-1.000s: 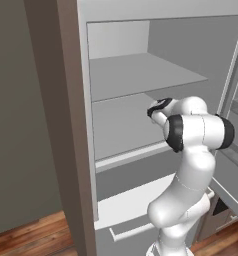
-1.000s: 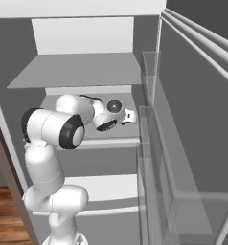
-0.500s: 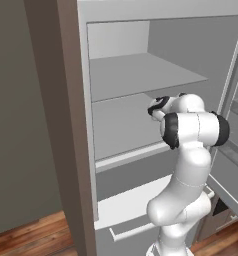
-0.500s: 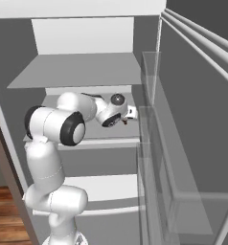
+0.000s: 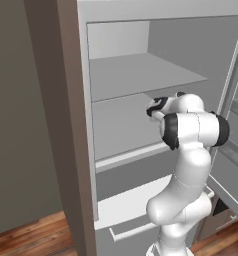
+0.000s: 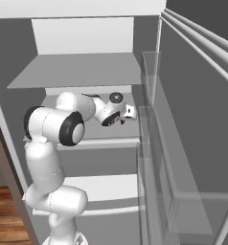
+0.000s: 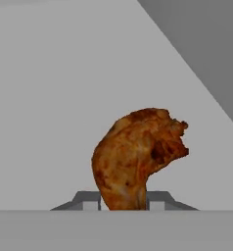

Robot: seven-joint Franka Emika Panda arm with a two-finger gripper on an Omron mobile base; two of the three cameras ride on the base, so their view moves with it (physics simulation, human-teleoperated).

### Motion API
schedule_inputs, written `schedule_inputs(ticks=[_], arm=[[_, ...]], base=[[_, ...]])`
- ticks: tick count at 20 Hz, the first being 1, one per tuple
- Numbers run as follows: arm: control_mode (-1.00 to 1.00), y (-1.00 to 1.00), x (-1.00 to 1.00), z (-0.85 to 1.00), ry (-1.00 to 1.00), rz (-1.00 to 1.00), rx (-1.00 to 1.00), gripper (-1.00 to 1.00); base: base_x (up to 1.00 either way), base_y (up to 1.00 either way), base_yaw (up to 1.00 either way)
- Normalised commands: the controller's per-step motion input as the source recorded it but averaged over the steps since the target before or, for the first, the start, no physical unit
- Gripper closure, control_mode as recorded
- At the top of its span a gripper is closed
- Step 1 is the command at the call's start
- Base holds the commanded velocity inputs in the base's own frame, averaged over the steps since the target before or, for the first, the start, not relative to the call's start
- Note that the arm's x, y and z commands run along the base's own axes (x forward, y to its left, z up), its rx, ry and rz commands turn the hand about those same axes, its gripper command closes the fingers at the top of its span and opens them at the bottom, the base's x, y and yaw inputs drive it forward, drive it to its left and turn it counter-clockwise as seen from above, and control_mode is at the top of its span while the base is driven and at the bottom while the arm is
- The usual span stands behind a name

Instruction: Open the fridge, remove the banana, broccoli, and chicken drumstick, and place them on any counter.

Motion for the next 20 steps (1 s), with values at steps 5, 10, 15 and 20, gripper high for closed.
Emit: schedule_inputs(ticks=[5,10,15,20], arm=[[-1.0,0.42,-0.8,-0.49,-0.02,0.0,0.0,1.0],[-1.0,0.11,-1.0,0.02,0.0,0.0,0.0,1.0],[-1.0,0.02,-0.99,0.57,0.0,0.01,0.0,1.0],[-1.0,0.0,-0.96,1.0,0.01,0.02,0.0,1.0]], base=[[0.0,0.0,0.0],[0.0,0.0,0.0],[0.0,0.0,0.0],[0.0,0.0,0.0]])
